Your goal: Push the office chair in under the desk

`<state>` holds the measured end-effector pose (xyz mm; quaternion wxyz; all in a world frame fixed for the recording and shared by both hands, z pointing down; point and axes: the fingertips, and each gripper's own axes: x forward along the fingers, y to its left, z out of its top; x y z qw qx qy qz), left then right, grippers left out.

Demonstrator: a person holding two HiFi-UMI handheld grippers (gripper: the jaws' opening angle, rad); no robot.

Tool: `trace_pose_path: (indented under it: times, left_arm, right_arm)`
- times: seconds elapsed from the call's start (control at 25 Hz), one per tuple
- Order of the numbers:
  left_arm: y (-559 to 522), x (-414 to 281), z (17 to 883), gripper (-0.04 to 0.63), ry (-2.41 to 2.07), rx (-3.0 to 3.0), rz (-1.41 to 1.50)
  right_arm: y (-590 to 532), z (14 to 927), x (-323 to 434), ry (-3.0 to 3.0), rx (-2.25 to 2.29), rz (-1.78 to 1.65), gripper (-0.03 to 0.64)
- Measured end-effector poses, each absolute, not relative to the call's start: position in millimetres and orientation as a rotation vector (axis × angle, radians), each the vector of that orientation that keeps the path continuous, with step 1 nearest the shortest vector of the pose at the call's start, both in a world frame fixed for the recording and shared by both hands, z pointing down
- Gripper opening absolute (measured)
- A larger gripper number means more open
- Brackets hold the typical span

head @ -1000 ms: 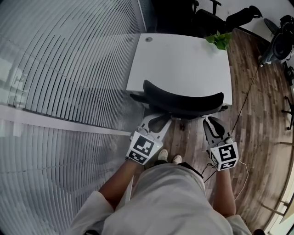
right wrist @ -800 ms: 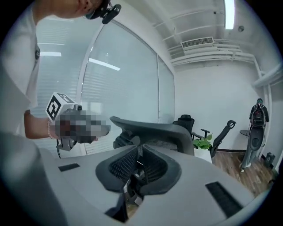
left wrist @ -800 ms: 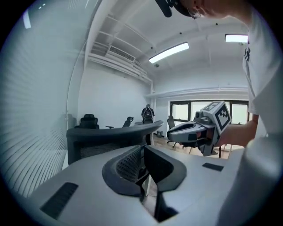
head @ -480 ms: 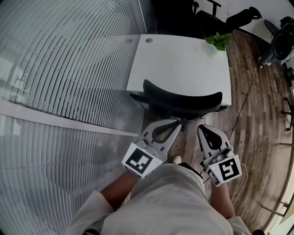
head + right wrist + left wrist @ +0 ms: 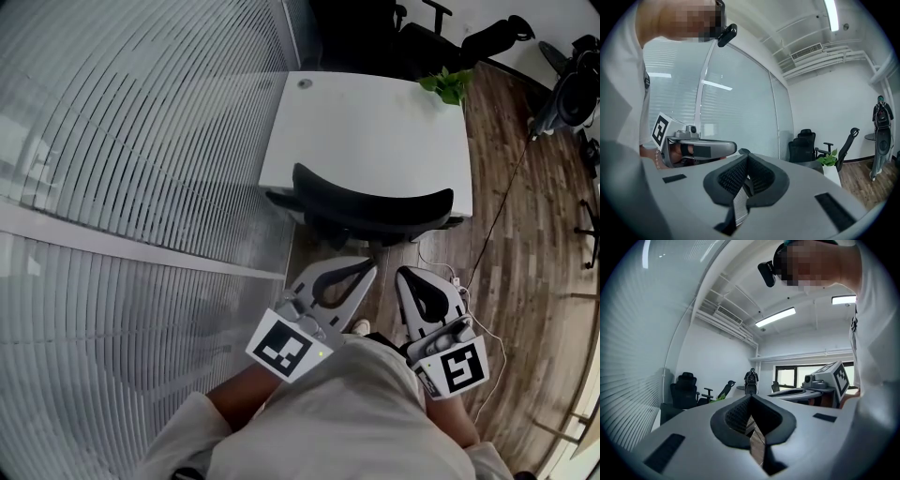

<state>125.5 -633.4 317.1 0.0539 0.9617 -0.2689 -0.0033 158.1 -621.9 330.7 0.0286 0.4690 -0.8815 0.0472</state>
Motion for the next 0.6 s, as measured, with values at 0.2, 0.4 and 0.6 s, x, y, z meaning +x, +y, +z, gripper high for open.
trace_pose_path:
  times: [0.2,0.4,0.6]
  left_arm:
    - [-630.6,122.1,318.3,0.032,-0.830,2.927,-0.015]
    - [-629.3,120.9,318.8,0.032,-0.839,2.927,-0.011]
    - [-628.4,121.5,316.6,0.032,-0.831,2.918,-0.019]
  right_arm:
    - [-621.1,328.5,160.7,-2.709,1.457,0.110,0.029]
    - [-620.1,326.2,159.1,-2.712,1.463,0.106,0.029]
    - [-619.5,320.8,158.4,-2.711,1.467,0.097,0.029]
